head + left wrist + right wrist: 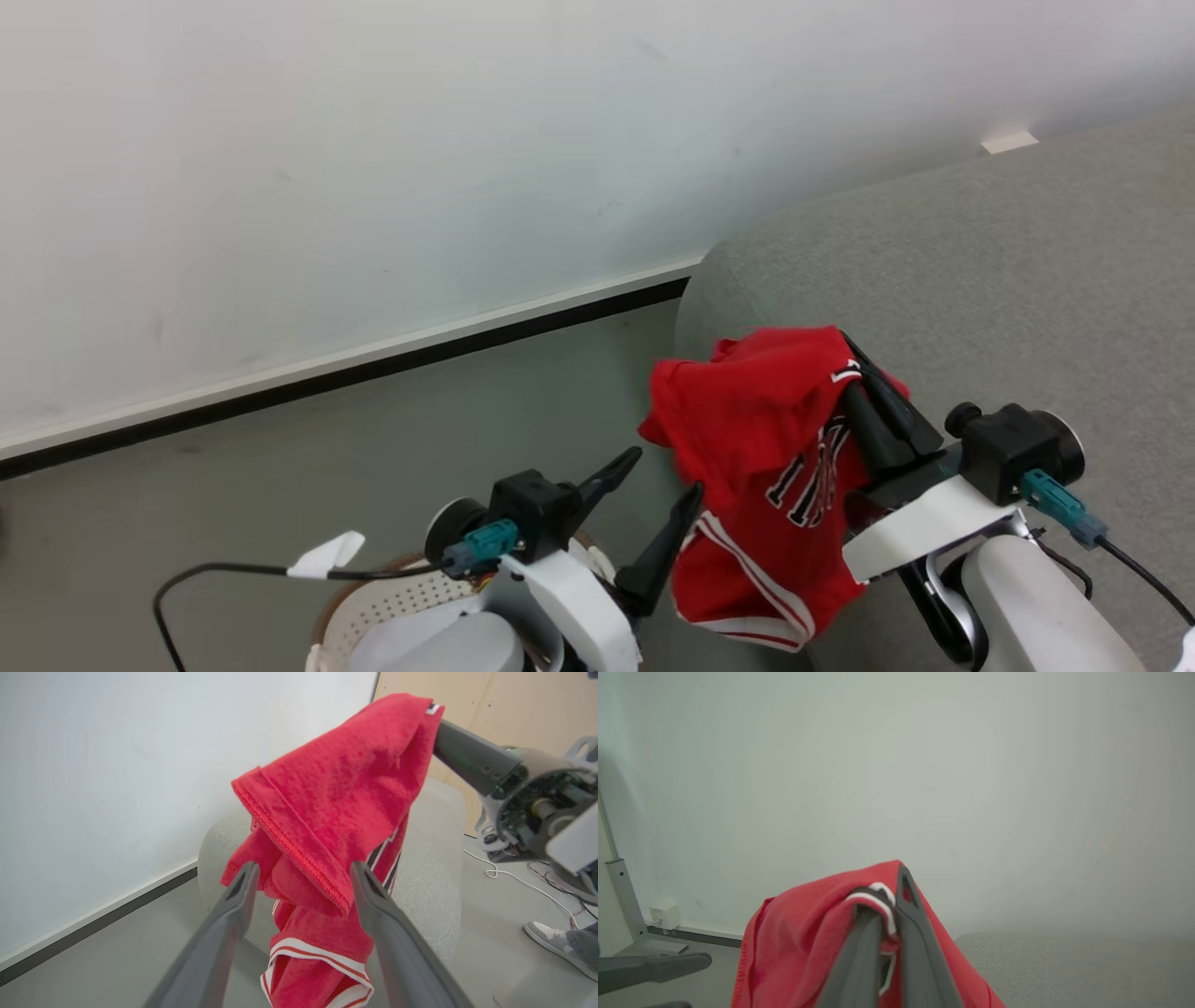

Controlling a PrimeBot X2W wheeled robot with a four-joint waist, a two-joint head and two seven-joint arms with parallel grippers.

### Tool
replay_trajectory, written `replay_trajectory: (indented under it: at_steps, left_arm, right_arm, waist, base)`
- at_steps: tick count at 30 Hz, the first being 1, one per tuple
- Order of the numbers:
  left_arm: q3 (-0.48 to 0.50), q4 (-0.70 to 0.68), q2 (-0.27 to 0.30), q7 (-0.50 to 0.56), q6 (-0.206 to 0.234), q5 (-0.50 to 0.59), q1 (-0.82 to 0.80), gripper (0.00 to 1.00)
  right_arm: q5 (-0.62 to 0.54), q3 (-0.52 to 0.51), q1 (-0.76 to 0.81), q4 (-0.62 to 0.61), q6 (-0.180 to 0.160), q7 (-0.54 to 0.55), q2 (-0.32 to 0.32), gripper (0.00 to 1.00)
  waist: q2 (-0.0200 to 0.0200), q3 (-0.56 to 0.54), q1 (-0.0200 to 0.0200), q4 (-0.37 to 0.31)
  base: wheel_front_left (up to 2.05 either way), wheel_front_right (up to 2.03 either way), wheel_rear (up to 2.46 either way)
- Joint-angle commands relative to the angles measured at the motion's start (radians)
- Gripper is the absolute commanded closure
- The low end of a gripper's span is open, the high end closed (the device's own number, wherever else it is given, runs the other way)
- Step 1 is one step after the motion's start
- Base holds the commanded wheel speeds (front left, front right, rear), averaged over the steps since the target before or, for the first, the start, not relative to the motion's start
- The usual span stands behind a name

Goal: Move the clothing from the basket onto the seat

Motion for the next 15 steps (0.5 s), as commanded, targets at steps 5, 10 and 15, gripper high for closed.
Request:
replay_trajectory:
  at_steps: [5,10,15]
  left_arm:
    - [-0.013,-0.031,-0.001,0.009,0.007,0.020,0.003,0.00]
    - [-0.026,-0.059,0.005,0.023,0.010,0.027,-0.011,0.00]
    - [-0.034,-0.080,0.018,0.034,0.009,0.037,-0.024,0.00]
  right_arm:
    - [0.004,-0.045,0.044,-0.055,-0.002,0.000,-0.023,1.00]
    - [-0.007,-0.107,0.068,-0.098,-0.002,0.004,-0.024,1.00]
    - [-0.023,-0.175,0.078,-0.129,-0.002,0.009,-0.026,1.00]
  waist:
    - [-0.0001,0.024,0.0001,-0.042]
    - [-0.0001,0.061,0.0001,-0.047]
    - [-0.0001,0.098,0.0001,-0.038]
  base:
    - [0.00,0.00,0.00]
    - [0.00,0.00,0.00]
    - [0.00,0.00,0.00]
